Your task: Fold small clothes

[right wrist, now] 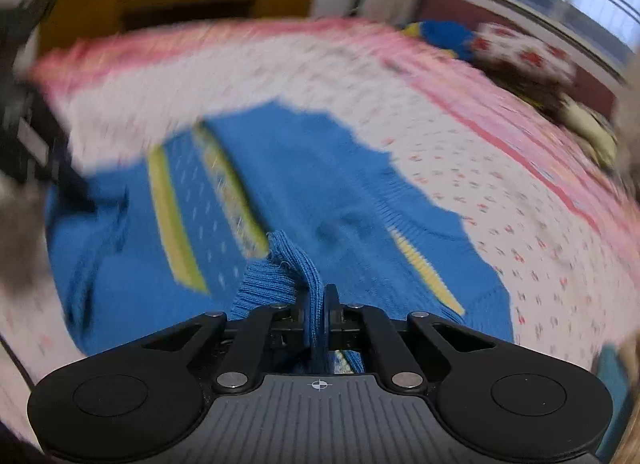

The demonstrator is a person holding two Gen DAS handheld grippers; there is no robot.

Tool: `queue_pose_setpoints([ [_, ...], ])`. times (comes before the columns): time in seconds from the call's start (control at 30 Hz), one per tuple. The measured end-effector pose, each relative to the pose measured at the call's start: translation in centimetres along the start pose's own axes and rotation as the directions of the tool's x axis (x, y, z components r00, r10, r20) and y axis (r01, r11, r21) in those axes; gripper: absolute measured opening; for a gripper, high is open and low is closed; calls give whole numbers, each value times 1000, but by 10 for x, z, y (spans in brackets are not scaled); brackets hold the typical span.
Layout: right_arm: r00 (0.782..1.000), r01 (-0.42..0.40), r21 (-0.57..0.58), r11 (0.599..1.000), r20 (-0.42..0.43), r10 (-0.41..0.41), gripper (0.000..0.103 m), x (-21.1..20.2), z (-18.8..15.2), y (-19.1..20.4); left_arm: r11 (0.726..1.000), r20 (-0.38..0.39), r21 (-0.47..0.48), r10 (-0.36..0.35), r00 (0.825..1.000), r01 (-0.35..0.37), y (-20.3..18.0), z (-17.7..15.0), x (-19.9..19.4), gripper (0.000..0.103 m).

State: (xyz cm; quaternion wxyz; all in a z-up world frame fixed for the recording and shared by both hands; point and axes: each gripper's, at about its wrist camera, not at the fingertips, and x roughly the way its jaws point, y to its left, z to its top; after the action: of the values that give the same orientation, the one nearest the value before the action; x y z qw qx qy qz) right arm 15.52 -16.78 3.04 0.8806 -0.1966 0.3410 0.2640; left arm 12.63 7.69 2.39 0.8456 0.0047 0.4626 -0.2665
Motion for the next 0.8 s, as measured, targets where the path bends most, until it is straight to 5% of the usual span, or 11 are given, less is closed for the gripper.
queue_pose_setpoints([
  [0.23, 984, -3, 340, 940, 168, -58, 3, -42, 4, -40, 999, 162, -49, -1, 987, 9, 7, 27, -27, 12],
  [0.43, 918, -47, 570, 820, 347, -189, 3, -79, 6, -89, 996, 340, -83, 45, 939, -18, 28, 72, -52, 12],
  [0.57, 916, -9, 685, 729, 298, -269, 3, -59, 0, -120, 986, 374, -159, 107, 921, -50, 50, 107, -23, 12],
  [0.7, 939, 85, 741, 666, 163, -302, 3, -16, -20, -135, 969, 325, -224, 177, 929, -106, 63, 123, 28, 12],
  [0.8, 951, 155, 740, 654, 67, -301, 3, 10, -34, -141, 961, 290, -245, 203, 935, -132, 68, 125, 53, 12],
])
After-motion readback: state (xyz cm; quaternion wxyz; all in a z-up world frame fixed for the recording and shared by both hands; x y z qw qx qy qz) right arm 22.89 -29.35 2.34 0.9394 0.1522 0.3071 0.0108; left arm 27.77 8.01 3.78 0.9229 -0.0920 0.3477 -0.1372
